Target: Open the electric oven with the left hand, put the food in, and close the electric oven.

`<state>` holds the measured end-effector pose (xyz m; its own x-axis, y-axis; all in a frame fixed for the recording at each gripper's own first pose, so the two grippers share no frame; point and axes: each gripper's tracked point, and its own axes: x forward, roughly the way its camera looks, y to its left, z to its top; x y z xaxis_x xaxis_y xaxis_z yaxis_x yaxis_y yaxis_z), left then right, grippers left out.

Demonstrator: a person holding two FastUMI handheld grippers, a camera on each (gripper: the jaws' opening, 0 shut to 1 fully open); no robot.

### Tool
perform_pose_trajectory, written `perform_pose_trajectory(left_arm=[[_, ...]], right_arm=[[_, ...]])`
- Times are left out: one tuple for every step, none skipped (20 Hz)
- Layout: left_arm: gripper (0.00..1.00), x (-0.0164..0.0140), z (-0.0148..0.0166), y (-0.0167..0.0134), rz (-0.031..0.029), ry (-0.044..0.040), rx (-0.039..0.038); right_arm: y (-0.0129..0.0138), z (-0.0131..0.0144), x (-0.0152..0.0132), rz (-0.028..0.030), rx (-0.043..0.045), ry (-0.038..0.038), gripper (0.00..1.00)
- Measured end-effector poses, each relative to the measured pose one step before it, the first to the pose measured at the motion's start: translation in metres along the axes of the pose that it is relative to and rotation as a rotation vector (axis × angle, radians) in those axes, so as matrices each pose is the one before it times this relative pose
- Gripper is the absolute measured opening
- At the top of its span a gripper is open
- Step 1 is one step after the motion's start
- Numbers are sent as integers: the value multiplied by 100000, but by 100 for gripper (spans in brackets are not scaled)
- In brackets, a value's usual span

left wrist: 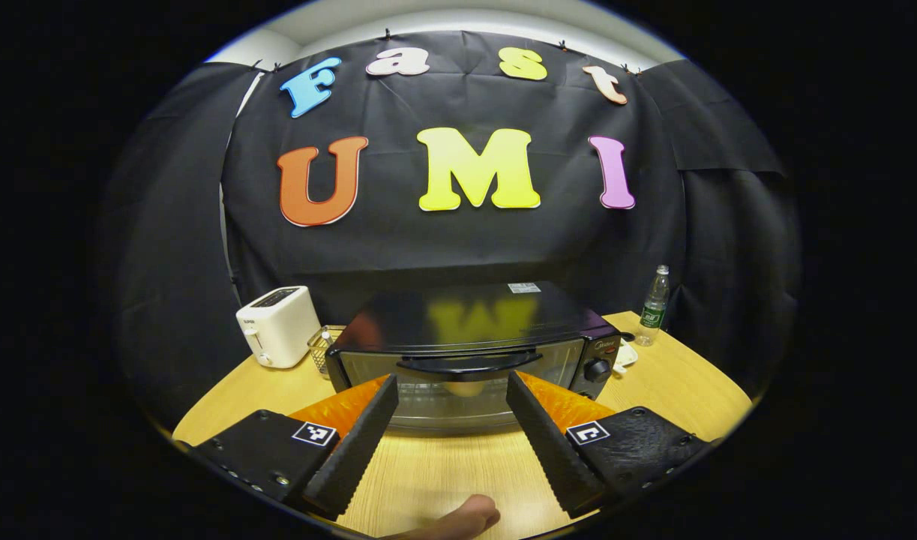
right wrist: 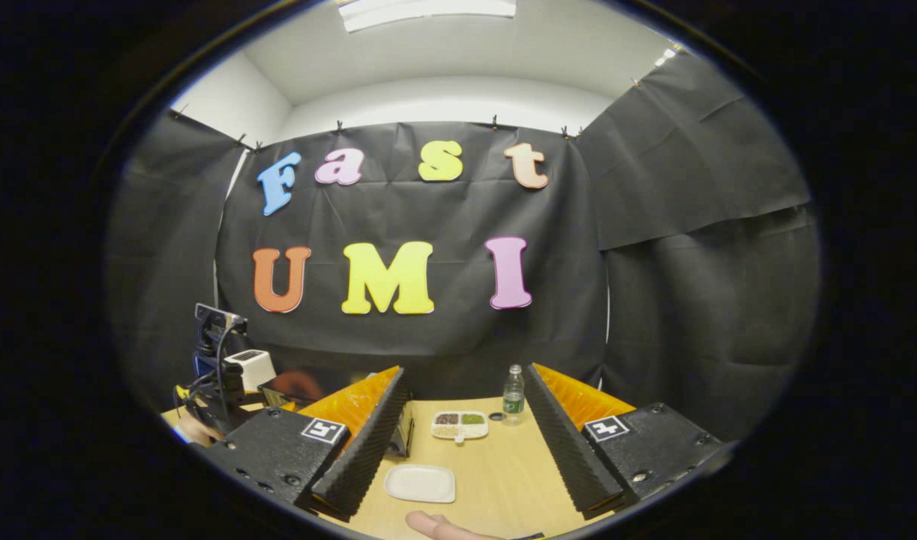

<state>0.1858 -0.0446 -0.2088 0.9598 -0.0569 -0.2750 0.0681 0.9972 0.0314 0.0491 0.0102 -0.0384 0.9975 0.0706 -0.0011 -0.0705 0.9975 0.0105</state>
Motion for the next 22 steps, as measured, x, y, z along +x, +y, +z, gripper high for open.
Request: perform_pose_trajectory(left_arm=[[96, -663, 400, -25, -299, -850, -253], [96, -700, 576, -165, -729, -1128, -325], [96, -784, 739, 0, -311, -1506, -263], [96, -767, 877, -8, -261, -2107, -238], [96, -734, 840, -88, -157, -1577, -32], [96, -865, 731, 43, 232, -1856, -67], [96, -774, 924, 35, 225, -2068, -127], [96, -728, 804, -141, 75, -1708, 5], [95, -830, 1023, -4, 74, -2382, -171], [95, -1000, 1014, -41, -137, -2189, 11], [95, -990, 916, 57, 808, -2272, 260], [95, -1059, 913, 267, 1167, -2312, 303], [95, -810, 643, 160, 819, -1673, -373], [95, -886, 425, 107, 699, -703, -512], [95, -844, 339, -4, 576, -159, -926], [96, -889, 740, 5, 250, -1324, -498], [96, -928, 807, -61, -342, -1835, -3], [95, -942, 633, -79, -315, -2013, -3], [95, -915, 575, -66, -13, -1156, -72], [95, -711, 325, -114, -450, -1055, -339], [95, -689, 585, -392, -1565, -819, 338], [95, -522, 295, -215, -571, -483, 250]], right_arm=[[123, -25, 59, -94, -282, -159, 94], [-59, 34, -28, -171, -572, -284, 94], [28, 95, -76, 155, -521, -165, 94], [132, -55, -93, 340, -57, -104, 100], [185, 125, -74, 650, 293, 114, 100], [-3, -94, -103, 210, 271, 3, 94], [-198, 63, -60, -235, 173, -280, 94], [-331, 193, -275, -460, -10, -348, 100], [-256, 175, -64, -498, -83, -319, 100], [24, 9, 2, -157, 38, -235, 94], [-34, 96, -179, 344, 321, -120, 94], [-46, -49, -225, 490, 519, 68, 94], [-72, -42, -181, 354, 336, 252, 95], [-40, 70, -124, 219, 176, 78, 95], [-157, 95, -93, -8, 75, 13, 94], [-210, 4, -125, -207, 7, -242, 94], [-184, 101, -177, -462, -179, -223, 95], [-217, 117, -388, -371, -204, -352, 94], [-206, 129, 15, -787, 87, -53, 94], [-164, 190, -92, -421, 125, -98, 94], [-74, 295, -242, -279, 331, -440, 94], [-277, 225, -383, -361, 204, -350, 94]])
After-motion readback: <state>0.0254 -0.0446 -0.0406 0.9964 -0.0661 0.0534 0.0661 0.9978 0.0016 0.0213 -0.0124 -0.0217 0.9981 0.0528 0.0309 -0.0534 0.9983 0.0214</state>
